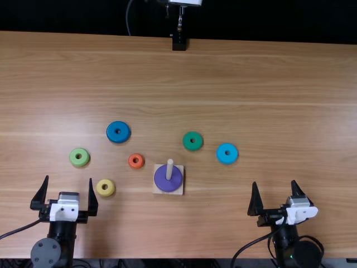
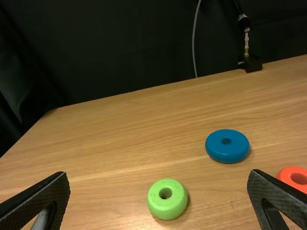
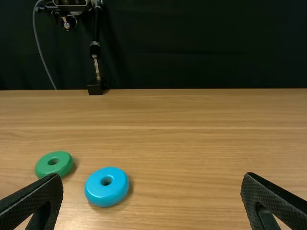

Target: Build the Hanoi tower: stack the rings onto the peg from bottom to top in this color order: purple, dark blue, light blue, dark green, light green, yellow, orange.

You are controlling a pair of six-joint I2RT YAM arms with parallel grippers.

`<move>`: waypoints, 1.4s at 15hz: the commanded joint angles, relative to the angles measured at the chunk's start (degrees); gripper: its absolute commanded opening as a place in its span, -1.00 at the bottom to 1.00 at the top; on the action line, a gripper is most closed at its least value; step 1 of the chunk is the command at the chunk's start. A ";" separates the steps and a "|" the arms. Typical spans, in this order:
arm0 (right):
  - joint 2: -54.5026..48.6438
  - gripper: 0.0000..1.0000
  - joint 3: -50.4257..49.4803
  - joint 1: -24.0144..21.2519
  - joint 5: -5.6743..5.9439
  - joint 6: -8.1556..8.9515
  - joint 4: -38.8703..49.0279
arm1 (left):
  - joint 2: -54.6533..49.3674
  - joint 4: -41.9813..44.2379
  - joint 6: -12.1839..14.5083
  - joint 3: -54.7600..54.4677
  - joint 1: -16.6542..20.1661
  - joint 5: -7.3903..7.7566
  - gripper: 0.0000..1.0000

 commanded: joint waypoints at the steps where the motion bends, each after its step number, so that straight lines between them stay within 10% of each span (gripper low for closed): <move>1: -0.73 1.00 -0.49 -0.77 -0.27 -0.19 0.31 | -0.58 -2.00 -0.51 -0.64 0.90 -0.41 1.00; 9: -0.73 1.00 -0.49 -0.77 -0.27 -0.19 0.31 | 10.14 -1.26 -1.36 12.80 1.51 0.22 1.00; 11: -0.73 1.00 -0.49 -0.77 -0.27 -0.19 0.31 | 18.14 -1.89 -2.73 21.94 1.42 3.07 1.00; 14: -0.73 1.00 -0.49 -0.77 -0.27 -0.19 0.31 | 30.01 -2.21 -2.84 31.44 -0.07 11.19 1.00; 15: -0.73 1.00 -0.49 -0.77 -0.27 -0.19 0.31 | 34.14 -2.31 -2.84 33.63 -0.07 11.51 1.00; 18: -0.73 1.00 -0.49 -0.77 -0.27 -0.29 0.31 | 42.66 -2.21 -4.10 38.82 -2.71 10.88 1.00; 21: -0.73 1.00 -0.49 -0.77 -0.27 -0.29 0.31 | 43.72 -2.00 -4.84 39.52 -6.13 3.18 1.00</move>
